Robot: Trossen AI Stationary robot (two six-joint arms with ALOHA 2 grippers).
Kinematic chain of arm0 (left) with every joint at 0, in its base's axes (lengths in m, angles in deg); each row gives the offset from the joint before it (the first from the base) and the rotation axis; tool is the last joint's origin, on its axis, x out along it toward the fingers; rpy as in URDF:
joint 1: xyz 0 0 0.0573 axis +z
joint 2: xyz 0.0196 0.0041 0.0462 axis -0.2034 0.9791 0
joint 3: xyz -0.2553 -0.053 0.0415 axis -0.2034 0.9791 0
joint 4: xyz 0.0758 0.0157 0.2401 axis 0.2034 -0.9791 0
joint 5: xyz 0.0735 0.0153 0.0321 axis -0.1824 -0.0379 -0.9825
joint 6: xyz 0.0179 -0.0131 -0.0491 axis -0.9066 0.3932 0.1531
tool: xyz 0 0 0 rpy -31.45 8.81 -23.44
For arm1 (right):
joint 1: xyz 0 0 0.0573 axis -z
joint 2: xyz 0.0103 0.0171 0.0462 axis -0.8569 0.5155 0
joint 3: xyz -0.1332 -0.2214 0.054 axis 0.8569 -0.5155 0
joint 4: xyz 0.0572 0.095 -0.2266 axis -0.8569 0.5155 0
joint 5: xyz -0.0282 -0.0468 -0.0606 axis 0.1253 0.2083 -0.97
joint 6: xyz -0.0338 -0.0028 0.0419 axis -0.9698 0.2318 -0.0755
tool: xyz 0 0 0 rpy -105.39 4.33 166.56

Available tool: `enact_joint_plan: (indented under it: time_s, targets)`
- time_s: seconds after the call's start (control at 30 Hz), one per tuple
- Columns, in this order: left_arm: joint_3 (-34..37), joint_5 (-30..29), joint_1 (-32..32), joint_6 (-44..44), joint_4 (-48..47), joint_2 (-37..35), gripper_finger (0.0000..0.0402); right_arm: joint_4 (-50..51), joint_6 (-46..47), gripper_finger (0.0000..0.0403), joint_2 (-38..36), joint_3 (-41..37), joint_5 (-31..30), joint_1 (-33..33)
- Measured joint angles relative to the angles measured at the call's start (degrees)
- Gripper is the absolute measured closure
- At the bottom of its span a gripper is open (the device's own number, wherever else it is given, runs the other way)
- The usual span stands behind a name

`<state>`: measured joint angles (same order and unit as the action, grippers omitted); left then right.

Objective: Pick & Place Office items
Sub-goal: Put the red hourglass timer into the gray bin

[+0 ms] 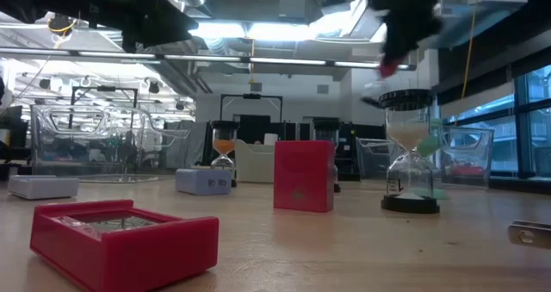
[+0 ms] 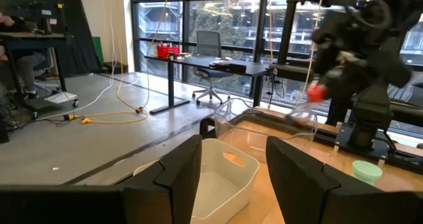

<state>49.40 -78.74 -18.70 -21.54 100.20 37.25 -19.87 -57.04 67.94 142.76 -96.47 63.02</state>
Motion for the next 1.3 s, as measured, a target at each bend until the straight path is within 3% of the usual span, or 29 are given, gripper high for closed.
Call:
enact_joint_plan:
  time_s: [0.13,0.23,0.47,0.67,0.87,1.1,1.3]
  targets:
    - [0.0,0.0,0.0,0.0,0.0,0.0,0.0235,-4.6,-10.1,0.0185,8.2,5.1,5.0,5.6]
    - [0.0,0.0,0.0,-1.2,-0.2,0.0,0.0235,-4.9,-15.5,0.0191,14.4,10.4,5.4,8.5]
    - [0.0,0.0,0.0,-2.5,-1.5,0.0,0.0235,-5.3,-22.7,0.0178,27.0,22.7,6.0,14.0]
    - [0.0,0.0,0.0,-2.6,-3.7,0.0,0.0235,-5.1,-26.6,0.0189,35.3,27.9,8.1,17.1]
    - [0.0,0.0,0.0,-2.5,-6.1,0.0,0.0235,-5.9,-28.7,0.0176,40.3,28.6,10.7,19.2]
    - [0.0,0.0,0.0,-2.5,-6.2,0.0,0.0235,-7.0,-29.2,0.0190,42.5,28.6,10.6,20.0]
    - [0.0,0.0,0.0,-2.5,-6.2,0.0,0.0235,-9.3,-29.9,0.0165,42.5,28.6,10.6,19.9]
